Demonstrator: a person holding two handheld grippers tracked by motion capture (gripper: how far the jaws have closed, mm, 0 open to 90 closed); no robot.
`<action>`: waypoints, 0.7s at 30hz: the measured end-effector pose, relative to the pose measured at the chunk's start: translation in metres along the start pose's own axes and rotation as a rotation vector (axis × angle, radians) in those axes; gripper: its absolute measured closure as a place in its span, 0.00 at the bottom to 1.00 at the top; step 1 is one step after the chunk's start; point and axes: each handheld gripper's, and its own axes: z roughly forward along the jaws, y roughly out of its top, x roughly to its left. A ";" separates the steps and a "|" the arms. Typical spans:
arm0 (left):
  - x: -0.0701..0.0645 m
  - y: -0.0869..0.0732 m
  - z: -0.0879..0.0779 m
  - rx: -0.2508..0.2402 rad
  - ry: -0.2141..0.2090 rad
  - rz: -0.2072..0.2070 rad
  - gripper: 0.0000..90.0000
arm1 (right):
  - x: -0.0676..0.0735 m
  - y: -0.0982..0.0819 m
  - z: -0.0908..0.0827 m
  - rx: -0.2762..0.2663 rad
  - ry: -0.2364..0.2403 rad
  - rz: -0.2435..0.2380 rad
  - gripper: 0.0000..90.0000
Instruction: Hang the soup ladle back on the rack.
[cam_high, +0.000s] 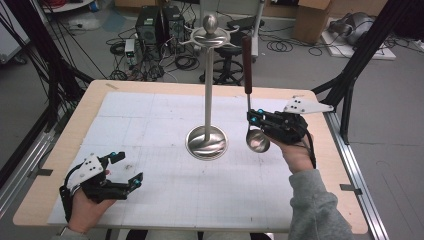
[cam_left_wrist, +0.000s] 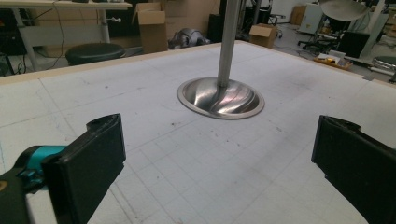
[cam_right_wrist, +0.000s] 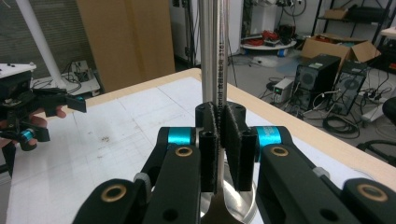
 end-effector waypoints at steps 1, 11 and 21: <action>0.000 0.000 0.000 0.000 -0.001 -0.001 0.04 | -0.001 0.001 0.001 0.002 -0.001 0.005 0.94; 0.000 0.000 -0.001 0.002 -0.001 0.001 0.04 | -0.001 0.003 0.005 -0.001 0.007 0.007 0.94; 0.000 0.000 -0.001 0.002 0.000 -0.002 0.04 | 0.001 0.005 0.007 -0.001 0.014 0.003 0.94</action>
